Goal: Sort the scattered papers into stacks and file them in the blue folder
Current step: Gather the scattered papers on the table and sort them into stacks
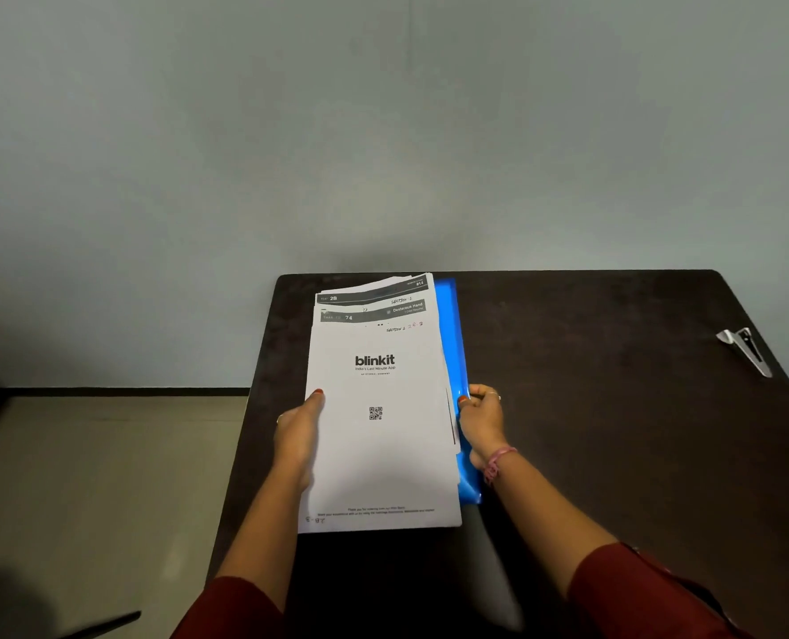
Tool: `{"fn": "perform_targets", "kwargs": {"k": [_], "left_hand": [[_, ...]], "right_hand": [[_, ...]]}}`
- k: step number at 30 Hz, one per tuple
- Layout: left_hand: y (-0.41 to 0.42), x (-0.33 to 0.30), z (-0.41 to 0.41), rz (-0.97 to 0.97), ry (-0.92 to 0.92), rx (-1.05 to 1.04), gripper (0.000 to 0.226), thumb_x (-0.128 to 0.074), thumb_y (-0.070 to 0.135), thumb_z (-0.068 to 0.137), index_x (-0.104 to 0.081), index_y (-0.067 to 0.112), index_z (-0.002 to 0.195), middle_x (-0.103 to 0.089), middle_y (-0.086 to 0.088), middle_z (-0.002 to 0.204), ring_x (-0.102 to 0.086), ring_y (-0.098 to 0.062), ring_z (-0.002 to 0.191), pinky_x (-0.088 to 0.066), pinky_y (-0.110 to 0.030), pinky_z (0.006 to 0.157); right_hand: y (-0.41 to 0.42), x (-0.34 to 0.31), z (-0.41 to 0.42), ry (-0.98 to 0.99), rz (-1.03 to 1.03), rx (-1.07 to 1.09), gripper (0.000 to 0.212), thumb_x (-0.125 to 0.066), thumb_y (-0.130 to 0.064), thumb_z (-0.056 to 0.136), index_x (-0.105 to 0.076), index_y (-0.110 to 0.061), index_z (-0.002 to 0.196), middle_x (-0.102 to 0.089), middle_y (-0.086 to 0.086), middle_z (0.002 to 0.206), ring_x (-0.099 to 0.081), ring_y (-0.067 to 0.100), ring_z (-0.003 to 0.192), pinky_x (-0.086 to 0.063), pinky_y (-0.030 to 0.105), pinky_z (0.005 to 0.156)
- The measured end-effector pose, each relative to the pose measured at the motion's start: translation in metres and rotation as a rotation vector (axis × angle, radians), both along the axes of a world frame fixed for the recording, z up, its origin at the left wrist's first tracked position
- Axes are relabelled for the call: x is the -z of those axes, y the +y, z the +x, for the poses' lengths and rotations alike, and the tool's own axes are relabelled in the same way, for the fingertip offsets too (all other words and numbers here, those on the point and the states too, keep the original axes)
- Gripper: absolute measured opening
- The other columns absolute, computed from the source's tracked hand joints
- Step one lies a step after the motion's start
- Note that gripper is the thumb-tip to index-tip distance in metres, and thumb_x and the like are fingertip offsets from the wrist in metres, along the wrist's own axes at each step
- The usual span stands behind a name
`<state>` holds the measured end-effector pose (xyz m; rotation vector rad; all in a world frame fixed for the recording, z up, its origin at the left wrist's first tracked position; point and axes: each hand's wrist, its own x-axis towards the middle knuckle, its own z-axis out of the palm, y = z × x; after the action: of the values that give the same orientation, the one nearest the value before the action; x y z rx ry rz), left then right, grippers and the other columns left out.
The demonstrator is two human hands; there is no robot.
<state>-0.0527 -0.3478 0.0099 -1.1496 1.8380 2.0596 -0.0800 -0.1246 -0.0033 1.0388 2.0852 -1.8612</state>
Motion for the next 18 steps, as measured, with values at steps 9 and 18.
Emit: {"fn": "perform_targets", "kwargs": {"k": [9, 18], "left_hand": [[0.078, -0.017, 0.024, 0.054, 0.048, 0.023, 0.022, -0.059, 0.027, 0.092, -0.068, 0.007, 0.096, -0.071, -0.009, 0.101, -0.068, -0.022, 0.087, -0.051, -0.027, 0.067], [0.177, -0.021, 0.038, 0.103, 0.019, 0.030, 0.042, -0.065, 0.036, 0.082, -0.063, 0.005, 0.109, -0.071, -0.009, 0.105, -0.069, -0.024, 0.095, -0.054, -0.031, 0.072]], "right_hand": [[0.083, -0.010, 0.024, 0.037, -0.036, 0.024, 0.013, -0.045, -0.005, 0.097, -0.050, -0.008, 0.109, -0.058, 0.004, 0.088, -0.055, 0.010, 0.067, -0.042, 0.016, 0.048], [0.185, -0.009, 0.042, 0.030, -0.025, 0.084, 0.013, -0.048, -0.006, 0.096, -0.054, -0.009, 0.107, -0.062, 0.015, 0.104, -0.058, 0.018, 0.072, -0.050, 0.028, 0.059]]}}
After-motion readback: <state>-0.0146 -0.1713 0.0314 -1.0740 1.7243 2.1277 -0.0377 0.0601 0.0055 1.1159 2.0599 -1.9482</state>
